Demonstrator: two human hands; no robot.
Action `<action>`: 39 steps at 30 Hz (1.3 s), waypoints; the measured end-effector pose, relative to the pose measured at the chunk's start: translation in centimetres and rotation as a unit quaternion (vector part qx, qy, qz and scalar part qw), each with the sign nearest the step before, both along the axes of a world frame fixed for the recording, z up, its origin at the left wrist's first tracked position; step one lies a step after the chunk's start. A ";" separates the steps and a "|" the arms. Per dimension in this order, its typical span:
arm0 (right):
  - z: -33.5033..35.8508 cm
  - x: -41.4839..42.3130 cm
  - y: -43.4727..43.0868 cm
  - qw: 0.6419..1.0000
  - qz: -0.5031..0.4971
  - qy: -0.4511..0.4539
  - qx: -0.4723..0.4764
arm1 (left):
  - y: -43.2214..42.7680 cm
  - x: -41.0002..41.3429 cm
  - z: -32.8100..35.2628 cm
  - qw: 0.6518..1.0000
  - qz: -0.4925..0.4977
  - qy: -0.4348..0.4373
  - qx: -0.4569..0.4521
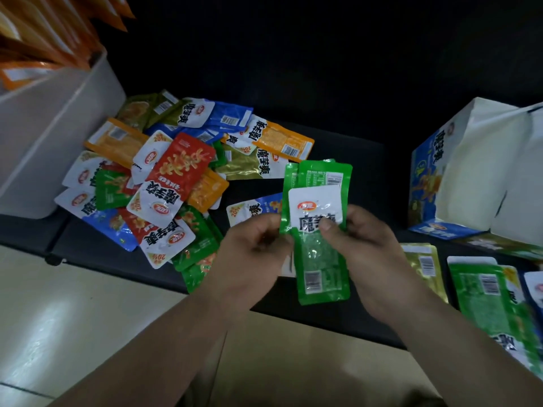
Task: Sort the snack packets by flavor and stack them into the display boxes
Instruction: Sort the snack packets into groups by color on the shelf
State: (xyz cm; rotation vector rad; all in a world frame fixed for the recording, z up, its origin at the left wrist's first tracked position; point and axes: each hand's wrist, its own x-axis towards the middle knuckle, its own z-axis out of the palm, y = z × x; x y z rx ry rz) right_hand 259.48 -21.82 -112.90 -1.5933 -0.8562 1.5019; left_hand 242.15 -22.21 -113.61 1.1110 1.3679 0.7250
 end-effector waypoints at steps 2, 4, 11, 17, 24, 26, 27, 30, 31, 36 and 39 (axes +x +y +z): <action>0.0 0.4 0.2 1.000 -0.003 0.006 -0.003 | -0.1 -0.6 -0.3 1.000 0.021 0.006 -0.001; -0.3 0.6 0.3 1.000 -0.022 0.002 -0.009 | -0.2 -1.0 -0.9 0.996 0.084 0.010 -0.011; -0.9 0.7 0.2 0.997 -0.033 -0.064 0.019 | 0.3 -1.5 -0.4 0.983 0.180 0.043 0.008; -0.6 1.0 -0.5 0.989 -0.027 -0.147 0.016 | 0.0 -0.7 0.8 0.984 0.178 -0.007 0.012; 0.4 2.4 -5.9 0.989 -0.042 -0.145 -0.003 | -3.8 3.1 -0.4 0.998 0.016 0.006 -0.067; 0.3 3.0 -7.3 0.987 -0.033 -0.155 -0.011 | -4.5 4.2 -0.4 0.997 -0.040 0.023 -0.059; 0.4 3.3 -7.7 0.987 -0.030 -0.160 -0.020 | -4.7 4.8 -0.3 0.996 -0.062 0.035 -0.048; 1.8 4.8 -8.2 0.987 -0.032 -0.154 -0.039 | -5.4 6.8 0.1 0.998 -0.048 0.026 -0.042; 2.4 5.5 -8.2 0.988 -0.035 -0.142 -0.047 | -5.4 7.4 0.3 0.998 -0.035 0.013 -0.048; 4.8 10.5 -9.6 0.992 0.020 -0.100 -0.075 | -6.5 11.3 1.2 0.997 -0.065 -0.020 -0.025; 4.3 12.6 -10.5 0.980 0.010 -0.189 -0.066 | -6.8 14.2 1.2 0.994 -0.108 -0.016 -0.009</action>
